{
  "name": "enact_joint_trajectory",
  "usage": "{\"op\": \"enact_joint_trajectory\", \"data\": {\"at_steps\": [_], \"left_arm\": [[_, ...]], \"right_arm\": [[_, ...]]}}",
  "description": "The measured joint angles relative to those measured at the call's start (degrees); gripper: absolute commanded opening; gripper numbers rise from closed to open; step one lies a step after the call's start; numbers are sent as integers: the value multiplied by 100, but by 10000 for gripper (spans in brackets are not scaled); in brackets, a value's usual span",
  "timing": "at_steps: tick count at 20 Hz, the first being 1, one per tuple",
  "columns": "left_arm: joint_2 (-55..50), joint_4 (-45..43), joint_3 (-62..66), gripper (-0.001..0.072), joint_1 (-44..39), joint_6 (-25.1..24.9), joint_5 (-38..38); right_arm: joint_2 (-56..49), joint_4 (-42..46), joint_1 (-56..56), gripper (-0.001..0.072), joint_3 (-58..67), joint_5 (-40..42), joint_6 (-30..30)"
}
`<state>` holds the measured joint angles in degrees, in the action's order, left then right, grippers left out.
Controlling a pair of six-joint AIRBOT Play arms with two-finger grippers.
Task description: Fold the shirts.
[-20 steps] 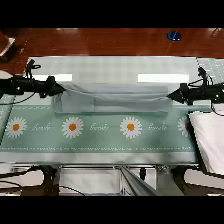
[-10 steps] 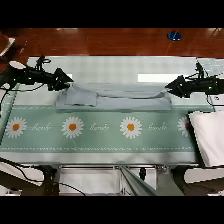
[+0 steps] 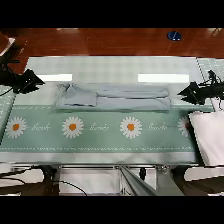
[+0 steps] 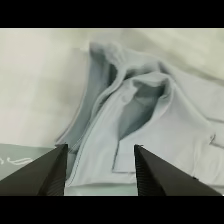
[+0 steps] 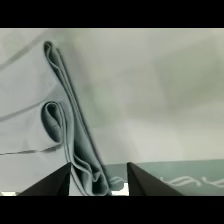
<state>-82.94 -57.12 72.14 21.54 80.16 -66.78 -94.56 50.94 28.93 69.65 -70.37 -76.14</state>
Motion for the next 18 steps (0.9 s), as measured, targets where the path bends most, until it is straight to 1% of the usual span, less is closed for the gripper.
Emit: {"op": "enact_joint_trajectory", "data": {"at_steps": [2,6,7,8,9,10,11,14,18], "left_arm": [[520,247,-603,506,-160,-181,581],[999,514,-1261,506,-850,-396,1147],[1049,560,-1333,506,-1064,-431,1281],[1075,601,-1379,504,-1263,-455,1421],[1091,603,-1419,484,-1451,-470,1543],[1102,627,-1440,276,-1646,-474,1692],[1104,654,-1458,26,-1816,-481,1834],[1088,662,-1475,17,-2249,-514,2044],[975,702,-1475,16,-2973,-520,2411]], "right_arm": [[-98,-85,-157,408,-83,111,9],[-387,-411,-579,404,-142,264,76],[-455,-518,-699,347,-146,264,96],[-494,-544,-802,185,-151,269,116],[-538,-531,-892,22,-151,304,136],[-562,-531,-960,21,-131,293,157],[-557,-553,-999,21,-105,256,225],[-229,-568,-986,21,-68,-4,367],[901,-140,-817,21,-199,-365,437]]}}
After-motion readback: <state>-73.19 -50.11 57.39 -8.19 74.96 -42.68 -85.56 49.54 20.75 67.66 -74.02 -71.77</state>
